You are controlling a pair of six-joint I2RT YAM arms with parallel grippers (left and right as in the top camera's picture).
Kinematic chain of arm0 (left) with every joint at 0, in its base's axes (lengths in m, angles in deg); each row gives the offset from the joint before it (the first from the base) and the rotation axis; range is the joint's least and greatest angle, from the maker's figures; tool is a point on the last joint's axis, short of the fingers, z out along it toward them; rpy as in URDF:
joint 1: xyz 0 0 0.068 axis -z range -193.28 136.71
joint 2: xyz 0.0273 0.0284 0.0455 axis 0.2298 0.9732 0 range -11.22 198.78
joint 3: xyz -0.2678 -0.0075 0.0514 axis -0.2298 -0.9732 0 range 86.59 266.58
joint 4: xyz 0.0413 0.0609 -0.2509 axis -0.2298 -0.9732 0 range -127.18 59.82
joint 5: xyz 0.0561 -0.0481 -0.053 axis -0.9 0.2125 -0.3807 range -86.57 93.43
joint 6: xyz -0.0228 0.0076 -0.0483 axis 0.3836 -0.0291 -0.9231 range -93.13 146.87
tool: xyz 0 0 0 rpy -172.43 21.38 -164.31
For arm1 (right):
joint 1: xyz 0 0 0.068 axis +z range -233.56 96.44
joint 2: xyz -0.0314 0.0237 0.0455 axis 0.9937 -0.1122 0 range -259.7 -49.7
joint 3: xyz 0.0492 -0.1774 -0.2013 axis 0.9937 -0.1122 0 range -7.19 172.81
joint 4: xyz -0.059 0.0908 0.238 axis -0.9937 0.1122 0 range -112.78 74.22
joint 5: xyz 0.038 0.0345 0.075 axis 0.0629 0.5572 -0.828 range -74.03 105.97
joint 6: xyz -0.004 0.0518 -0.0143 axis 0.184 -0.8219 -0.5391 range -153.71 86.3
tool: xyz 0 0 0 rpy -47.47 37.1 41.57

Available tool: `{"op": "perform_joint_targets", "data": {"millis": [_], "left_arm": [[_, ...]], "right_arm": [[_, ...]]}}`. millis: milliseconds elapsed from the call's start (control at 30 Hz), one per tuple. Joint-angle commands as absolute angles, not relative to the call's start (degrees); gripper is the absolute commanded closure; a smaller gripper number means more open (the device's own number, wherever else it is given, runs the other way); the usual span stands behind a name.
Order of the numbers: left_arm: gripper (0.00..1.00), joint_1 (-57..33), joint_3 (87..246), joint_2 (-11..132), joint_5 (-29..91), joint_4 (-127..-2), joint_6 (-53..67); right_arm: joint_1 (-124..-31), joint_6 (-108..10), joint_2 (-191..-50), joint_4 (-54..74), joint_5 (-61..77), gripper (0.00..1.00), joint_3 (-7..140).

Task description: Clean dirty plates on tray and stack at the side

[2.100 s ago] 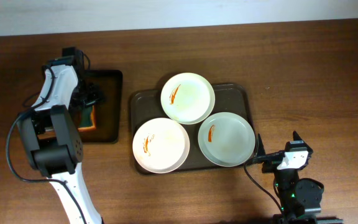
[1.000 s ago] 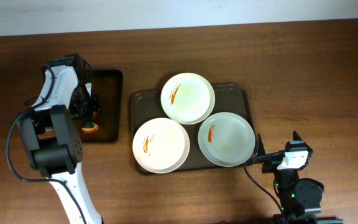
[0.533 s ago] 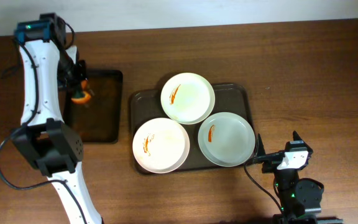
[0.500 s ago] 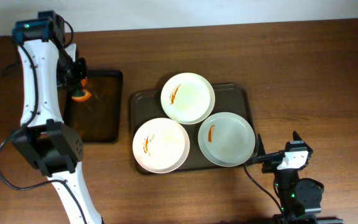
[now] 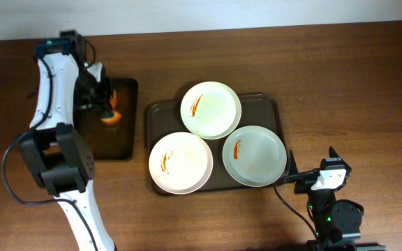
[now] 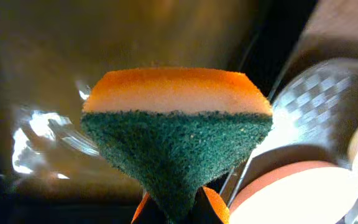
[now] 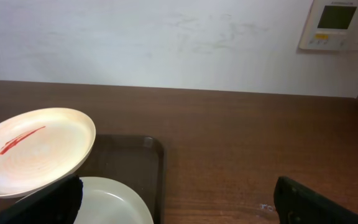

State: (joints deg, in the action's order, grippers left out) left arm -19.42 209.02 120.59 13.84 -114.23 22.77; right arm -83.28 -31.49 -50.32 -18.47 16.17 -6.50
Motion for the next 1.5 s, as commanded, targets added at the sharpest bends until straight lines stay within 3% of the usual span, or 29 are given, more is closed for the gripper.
{"op": "perform_joint_targets", "data": {"millis": [0, 200, 300, 433, 633, 867, 1033, 1167, 1300, 1467], "left_arm": [[1.00, -21.65, 212.08, 118.69, 17.62, -117.05, 22.64], [1.00, -25.51, 225.17, 111.61, 34.61, -121.35, 22.64], [1.00, -26.10, 225.58, 109.77, 33.91, -120.92, 22.70], [1.00, -26.08, 218.42, 110.71, 33.62, -118.08, 23.95], [1.00, -26.37, 193.65, 110.71, 33.91, -103.45, 23.90], [1.00, -28.07, 203.77, 103.78, 42.10, -110.23, 27.40], [1.00, -28.01, 209.59, 93.47, 34.26, -107.04, 27.38], [1.00, -27.96, 204.08, 94.97, 24.55, -106.60, 27.38], [1.00, -27.98, 189.70, 101.68, 24.62, -100.61, 27.36], [1.00, -28.09, 193.74, 102.19, 31.63, -105.51, 27.38]], "right_arm": [[-83.68, -31.14, -49.90, -18.09, 16.65, 0.02, -6.88], [-83.68, -31.14, -49.90, -18.09, 16.65, 0.02, -6.88], [-83.68, -31.14, -49.90, -18.09, 16.65, 0.02, -6.88], [-83.68, -31.14, -49.90, -18.09, 16.65, 0.02, -6.88], [-83.68, -31.14, -49.90, -18.09, 16.65, 0.02, -6.88], [-83.68, -31.14, -49.90, -18.09, 16.65, 0.02, -6.88], [-83.68, -31.14, -49.90, -18.09, 16.65, 0.02, -6.88], [-83.68, -31.14, -49.90, -18.09, 16.65, 0.02, -6.88], [-83.68, -31.14, -49.90, -18.09, 16.65, 0.02, -6.88], [-83.68, -31.14, -49.90, -18.09, 16.65, 0.01, -6.88]]}}
